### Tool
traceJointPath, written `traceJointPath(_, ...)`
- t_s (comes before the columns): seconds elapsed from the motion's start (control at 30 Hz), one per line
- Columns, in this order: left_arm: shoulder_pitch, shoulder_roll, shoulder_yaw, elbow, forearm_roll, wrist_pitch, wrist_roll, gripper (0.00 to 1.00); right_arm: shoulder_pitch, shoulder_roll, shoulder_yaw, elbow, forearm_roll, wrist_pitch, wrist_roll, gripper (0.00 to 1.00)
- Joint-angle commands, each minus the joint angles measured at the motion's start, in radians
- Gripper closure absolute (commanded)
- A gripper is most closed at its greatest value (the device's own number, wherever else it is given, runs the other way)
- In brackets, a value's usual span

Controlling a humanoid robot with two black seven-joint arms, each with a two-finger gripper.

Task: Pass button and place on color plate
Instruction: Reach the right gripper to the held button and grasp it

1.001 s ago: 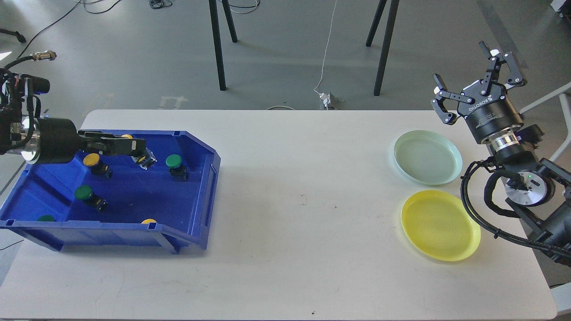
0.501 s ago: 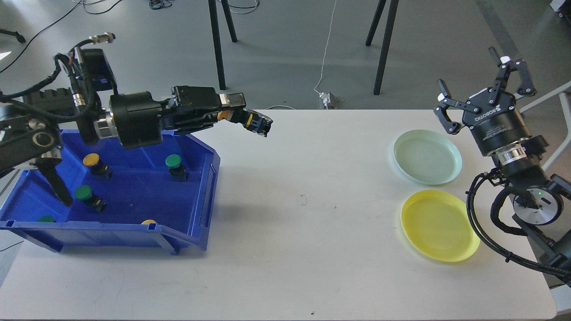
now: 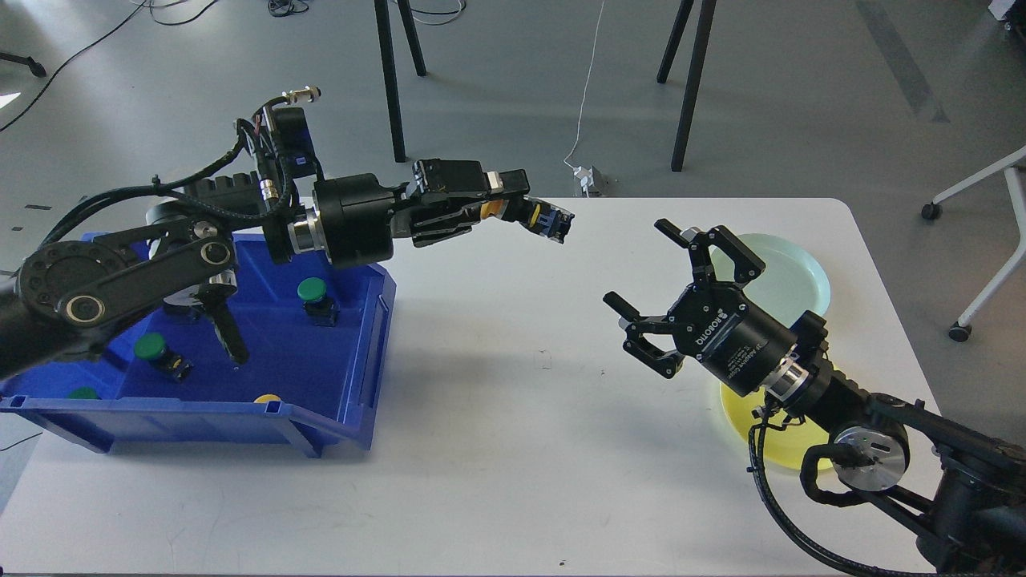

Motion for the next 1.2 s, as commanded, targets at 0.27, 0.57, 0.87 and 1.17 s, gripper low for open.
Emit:
traceJointPath(0.27,0.0,0.0,0.009,-0.001,0.01,-0.008,0.0,0.9,0.075,-0.016,-0.059,0.035,0.118,0.01,0.0,0.0)
traceJointPath(0.57,0.0,0.0,0.01,-0.003,0.01,-0.009,0.0,0.9,0.187,-0.017,-0.178,0.053,0.133,0.01,0.011,0.0)
traceJointPath(0.87,0.0,0.0,0.01,-0.003,0.01,-0.009,0.0,0.9,0.225,0.001,-0.214,0.038,0.17,0.01,0.011,0.01)
traceJointPath(1.17,0.0,0.0,0.01,-0.003,0.01,-0.009,0.0,0.9,0.247,0.081,-0.218,-0.022,0.17,0.01,0.011,0.01)
